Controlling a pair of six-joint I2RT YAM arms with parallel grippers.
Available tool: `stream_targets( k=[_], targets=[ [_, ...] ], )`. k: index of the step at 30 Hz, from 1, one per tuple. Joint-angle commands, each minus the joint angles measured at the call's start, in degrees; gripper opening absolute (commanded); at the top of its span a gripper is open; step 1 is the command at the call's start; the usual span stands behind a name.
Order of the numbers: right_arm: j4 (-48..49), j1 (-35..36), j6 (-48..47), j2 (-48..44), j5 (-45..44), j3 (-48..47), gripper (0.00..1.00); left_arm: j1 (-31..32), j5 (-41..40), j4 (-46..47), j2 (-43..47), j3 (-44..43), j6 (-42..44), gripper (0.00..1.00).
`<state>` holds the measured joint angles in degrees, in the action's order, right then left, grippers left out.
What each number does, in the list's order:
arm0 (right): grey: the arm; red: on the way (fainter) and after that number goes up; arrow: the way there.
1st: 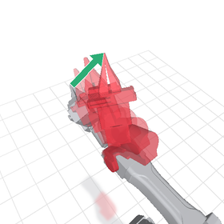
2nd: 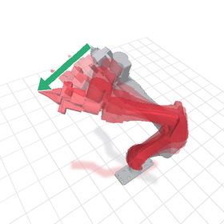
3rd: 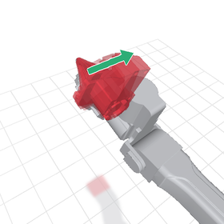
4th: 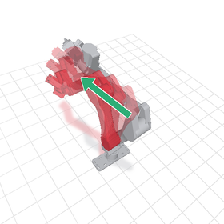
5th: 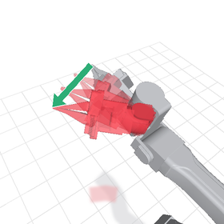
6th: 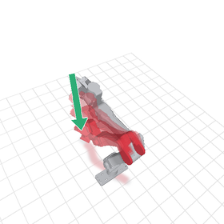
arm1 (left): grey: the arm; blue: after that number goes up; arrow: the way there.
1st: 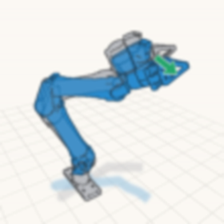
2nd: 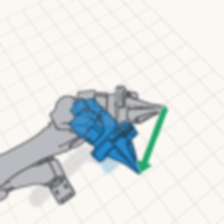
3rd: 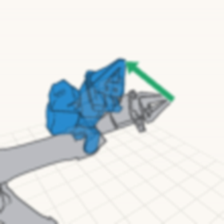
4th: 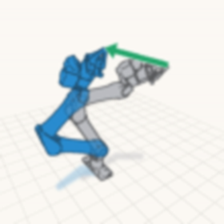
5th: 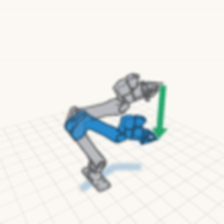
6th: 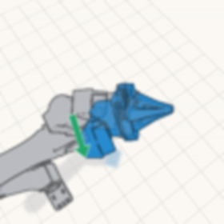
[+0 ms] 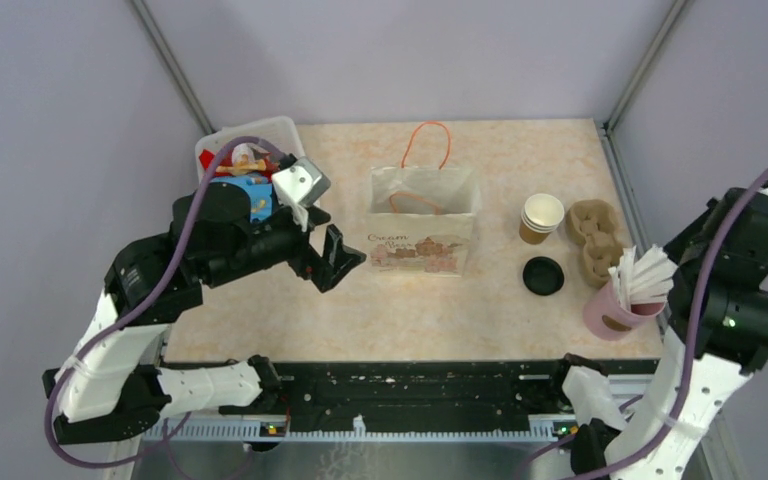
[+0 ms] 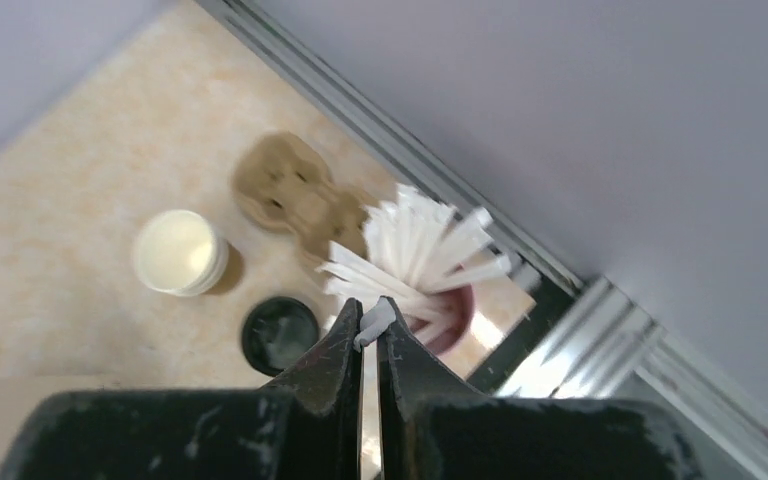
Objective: Pack the takeout coffee
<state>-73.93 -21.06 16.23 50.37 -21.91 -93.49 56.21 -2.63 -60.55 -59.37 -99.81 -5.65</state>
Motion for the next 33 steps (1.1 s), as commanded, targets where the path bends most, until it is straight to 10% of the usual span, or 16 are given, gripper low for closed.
stream_targets(
  k=[1, 7, 13, 33],
  targets=[
    [0.1, -0.4, -4.2, 0.2, 17.8, -11.5, 0.0, 0.2, 1.3, 0.7, 1.4, -3.0, -3.0, 0.98],
    [17.6, -0.4, 3.7, 3.2, 60.9, -11.8, 0.0, 0.2, 2.0, 2.6, 2.1, -1.7, -7.8, 0.98],
    [49.7, -0.1, 25.7, 3.7, 78.1, 0.5, 0.0, 0.2, -0.1, 4.2, 2.3, 0.0, -11.4, 0.98],
    [31.5, 43.8, -2.4, 23.2, 37.9, -9.3, 0.0, 0.2, -7.6, 4.2, 3.1, 1.3, -19.1, 0.98]
  ],
)
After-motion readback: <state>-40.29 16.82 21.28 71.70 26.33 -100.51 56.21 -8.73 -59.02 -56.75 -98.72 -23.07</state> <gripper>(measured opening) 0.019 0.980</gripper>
